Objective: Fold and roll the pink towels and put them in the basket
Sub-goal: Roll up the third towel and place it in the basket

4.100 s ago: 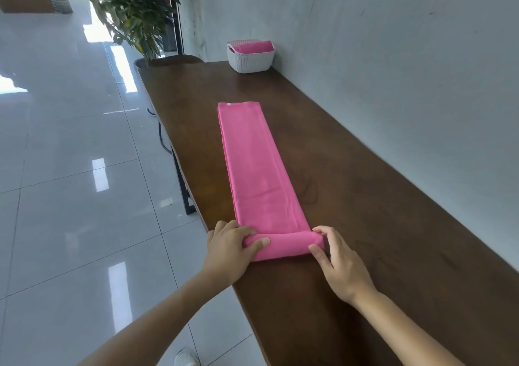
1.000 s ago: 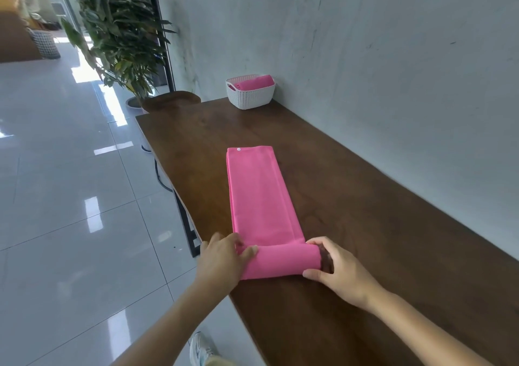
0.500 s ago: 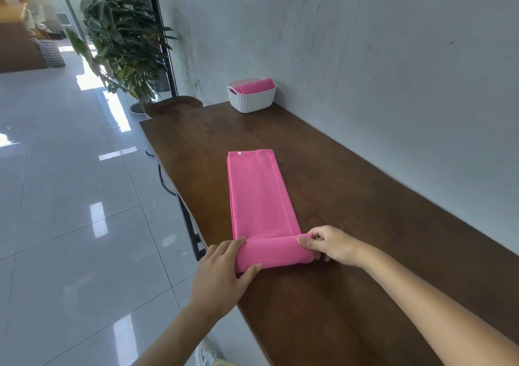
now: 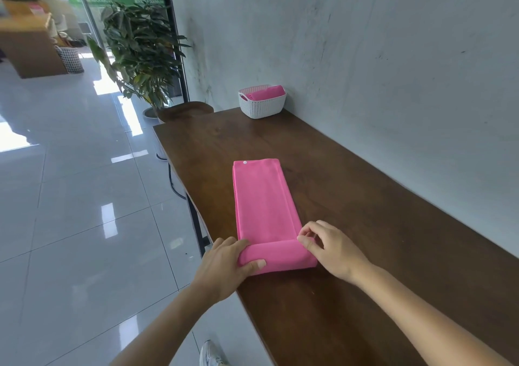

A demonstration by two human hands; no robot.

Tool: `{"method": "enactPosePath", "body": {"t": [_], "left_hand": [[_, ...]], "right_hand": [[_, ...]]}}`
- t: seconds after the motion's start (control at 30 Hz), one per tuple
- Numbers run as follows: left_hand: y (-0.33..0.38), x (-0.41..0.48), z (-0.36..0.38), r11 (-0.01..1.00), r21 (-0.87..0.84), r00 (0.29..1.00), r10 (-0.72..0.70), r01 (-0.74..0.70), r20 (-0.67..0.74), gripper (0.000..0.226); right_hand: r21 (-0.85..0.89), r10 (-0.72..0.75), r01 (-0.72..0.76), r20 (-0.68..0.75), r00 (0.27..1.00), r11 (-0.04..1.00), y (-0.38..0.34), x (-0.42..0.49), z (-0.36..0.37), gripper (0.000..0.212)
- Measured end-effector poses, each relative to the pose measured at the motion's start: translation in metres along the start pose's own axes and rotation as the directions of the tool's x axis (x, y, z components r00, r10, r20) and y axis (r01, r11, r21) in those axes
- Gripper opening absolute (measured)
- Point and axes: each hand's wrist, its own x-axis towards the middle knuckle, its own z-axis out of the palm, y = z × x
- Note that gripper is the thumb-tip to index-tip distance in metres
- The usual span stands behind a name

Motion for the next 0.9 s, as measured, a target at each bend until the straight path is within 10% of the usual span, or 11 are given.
{"method": "enactPosePath", "body": {"t": [0.43, 0.67, 0.9], "left_hand": [[0.01, 0.001, -0.009, 0.983, -0.076, 0.962, -0.148, 0.169, 0.231, 0.079], [0.013, -0.015, 0.007, 0.999, -0.023, 0.967, 0.017, -0.024, -0.254, 0.066], [-0.003, -0.018, 0.02, 0.992, -0.021, 0.967, 0.12, -0.128, -0.224, 0.077]], "right_hand": [[0.093, 0.016, -0.009, -0.073, 0.997, 0.996, 0.012, -0.033, 0.035, 0.048], [-0.05, 0.041, -0.051, -0.193, 0.98, 0.997, 0.014, -0.015, 0.05, 0.067], [-0.057, 0.247, -0.255, -0.122, 0.961, 0.965, 0.004, 0.012, 0.044, 0.057]]}}
